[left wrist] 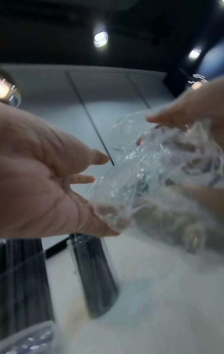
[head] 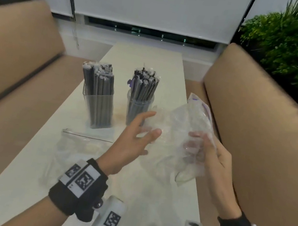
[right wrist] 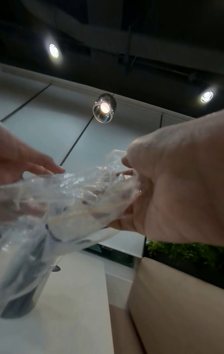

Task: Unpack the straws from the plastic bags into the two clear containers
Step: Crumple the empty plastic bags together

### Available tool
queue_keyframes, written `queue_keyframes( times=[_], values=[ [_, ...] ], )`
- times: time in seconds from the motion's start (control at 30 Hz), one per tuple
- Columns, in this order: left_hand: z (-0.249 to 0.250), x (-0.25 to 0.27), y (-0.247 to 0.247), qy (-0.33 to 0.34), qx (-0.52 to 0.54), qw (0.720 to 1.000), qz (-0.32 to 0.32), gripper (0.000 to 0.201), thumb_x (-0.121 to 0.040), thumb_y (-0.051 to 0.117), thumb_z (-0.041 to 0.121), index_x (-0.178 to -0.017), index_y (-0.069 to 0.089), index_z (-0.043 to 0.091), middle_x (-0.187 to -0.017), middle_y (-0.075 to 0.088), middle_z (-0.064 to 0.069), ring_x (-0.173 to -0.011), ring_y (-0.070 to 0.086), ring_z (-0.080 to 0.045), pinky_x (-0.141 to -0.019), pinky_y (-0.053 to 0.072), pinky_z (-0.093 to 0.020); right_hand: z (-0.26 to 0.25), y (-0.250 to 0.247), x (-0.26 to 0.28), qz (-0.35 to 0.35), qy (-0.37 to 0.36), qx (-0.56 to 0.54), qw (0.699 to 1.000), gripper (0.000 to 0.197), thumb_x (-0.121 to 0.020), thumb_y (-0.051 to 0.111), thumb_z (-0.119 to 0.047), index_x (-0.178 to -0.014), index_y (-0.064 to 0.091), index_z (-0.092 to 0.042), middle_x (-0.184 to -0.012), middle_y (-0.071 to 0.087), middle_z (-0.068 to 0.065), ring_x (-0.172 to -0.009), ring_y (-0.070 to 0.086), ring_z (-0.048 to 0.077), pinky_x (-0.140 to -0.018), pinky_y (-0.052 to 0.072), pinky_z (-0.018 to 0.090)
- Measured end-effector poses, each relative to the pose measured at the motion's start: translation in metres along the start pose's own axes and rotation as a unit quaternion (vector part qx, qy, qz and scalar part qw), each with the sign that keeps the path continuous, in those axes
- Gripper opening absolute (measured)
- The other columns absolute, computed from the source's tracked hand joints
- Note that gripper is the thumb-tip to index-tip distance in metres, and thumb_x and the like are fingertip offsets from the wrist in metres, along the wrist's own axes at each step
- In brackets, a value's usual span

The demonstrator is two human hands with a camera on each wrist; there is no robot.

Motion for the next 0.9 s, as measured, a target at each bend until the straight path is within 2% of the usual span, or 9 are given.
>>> queue_keyframes(
  times=[0.13, 0.23, 0.33, 0.47, 0.57, 0.63, 0.7, 0.77, 0.9],
  values=[
    [0.012, -0.003, -0.014, -0.036, 0.174, 0.981, 0.081, 0.048, -0.091, 0.066, 0.017, -0.133, 0.045, 0.025, -0.112, 0.063, -0.006, -0.072, 0.065, -0.009, -0.067, 0.059, -0.024, -0.003, 0.010, 0.009, -0.040, 0.052, -0.007, 0.998, 0.046, -0.096, 0.034, -0.040, -0.095, 0.071, -0.014, -0.078, 0.074, 0.015, -0.059, 0.070, 0.022, -0.059, 0.056, 0.030],
    [0.017, -0.006, -0.048, -0.060, 0.257, 0.957, 0.117, 0.048, -0.086, 0.069, 0.016, -0.131, 0.052, 0.011, -0.090, 0.066, 0.003, -0.062, 0.057, -0.008, -0.063, 0.050, -0.022, 0.009, 0.009, 0.006, -0.074, 0.086, 0.044, 0.993, 0.034, -0.096, 0.046, -0.036, -0.100, 0.070, -0.011, -0.067, 0.072, 0.005, -0.059, 0.067, 0.014, -0.058, 0.054, 0.024],
    [0.030, 0.002, -0.084, -0.021, 0.161, 0.976, 0.144, 0.035, -0.089, 0.067, 0.019, -0.124, 0.060, 0.015, -0.101, 0.064, 0.000, -0.078, 0.058, -0.011, -0.071, 0.047, -0.026, 0.012, 0.003, -0.010, -0.029, 0.039, 0.183, 0.982, 0.025, -0.091, 0.063, -0.026, -0.115, 0.059, -0.019, -0.079, 0.073, -0.004, -0.075, 0.067, 0.000, -0.078, 0.058, 0.028],
    [0.049, 0.022, -0.106, 0.036, -0.073, 0.994, 0.067, 0.043, -0.087, 0.069, 0.019, -0.128, 0.057, 0.026, -0.096, 0.063, 0.009, -0.056, 0.057, 0.011, -0.047, 0.039, -0.002, -0.036, 0.030, -0.032, -0.043, -0.138, 0.252, 0.957, 0.062, -0.084, 0.069, -0.042, -0.137, 0.036, -0.040, -0.129, 0.049, -0.020, -0.116, 0.044, -0.016, -0.101, 0.033, 0.008],
    [0.061, 0.036, -0.108, 0.080, -0.074, 0.994, 0.006, 0.045, -0.086, 0.068, 0.008, -0.128, 0.057, 0.021, -0.093, 0.064, 0.006, -0.054, 0.057, 0.011, -0.049, 0.038, 0.001, -0.056, 0.078, -0.042, -0.219, -0.154, 0.287, 0.920, 0.094, -0.066, 0.073, -0.064, -0.143, 0.021, -0.052, -0.147, 0.037, -0.023, -0.137, 0.032, -0.001, -0.117, 0.022, 0.039],
    [0.072, 0.044, -0.123, 0.115, -0.021, 0.993, 0.027, 0.048, -0.085, 0.066, 0.002, -0.129, 0.055, 0.016, -0.080, 0.064, 0.014, -0.048, 0.054, 0.008, -0.048, 0.038, -0.001, -0.052, 0.105, -0.047, -0.332, -0.102, 0.301, 0.888, 0.092, -0.063, 0.077, -0.061, -0.141, 0.030, -0.050, -0.139, 0.049, -0.026, -0.128, 0.043, -0.006, -0.114, 0.030, 0.036],
    [0.081, 0.050, -0.153, 0.149, 0.001, 0.986, 0.074, 0.047, -0.081, 0.075, 0.015, -0.124, 0.060, 0.025, -0.074, 0.066, 0.015, -0.059, 0.054, 0.000, -0.053, 0.043, -0.012, -0.041, 0.122, -0.048, -0.387, -0.047, 0.276, 0.879, 0.042, -0.071, 0.081, -0.043, -0.108, 0.061, -0.039, -0.095, 0.069, -0.027, -0.089, 0.060, -0.011, -0.088, 0.046, 0.016],
    [0.076, 0.055, -0.189, 0.142, 0.017, 0.983, 0.112, 0.039, -0.075, 0.080, 0.026, -0.110, 0.067, 0.035, -0.088, 0.069, 0.013, -0.072, 0.059, -0.006, -0.060, 0.051, -0.019, -0.026, 0.133, -0.049, -0.407, 0.029, 0.181, 0.895, 0.012, -0.078, 0.080, -0.027, -0.078, 0.068, -0.029, -0.069, 0.068, -0.010, -0.067, 0.061, 0.003, -0.071, 0.048, 0.016],
    [0.025, 0.048, -0.225, 0.073, -0.049, 0.983, 0.161, 0.023, -0.082, 0.070, 0.013, -0.103, 0.071, 0.023, -0.093, 0.073, 0.006, -0.074, 0.064, -0.003, -0.063, 0.050, -0.007, 0.018, 0.155, -0.047, -0.407, 0.156, 0.131, 0.891, 0.038, -0.078, 0.079, -0.031, -0.112, 0.067, -0.020, -0.091, 0.072, 0.020, -0.075, 0.064, 0.020, -0.075, 0.048, 0.030]
  ],
)
Point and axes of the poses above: each hand's wrist, its own x-axis away from the middle knuckle, its own y-axis out of the palm, z = x × y, the point moved 1 cm from there along -x, towards the middle knuckle
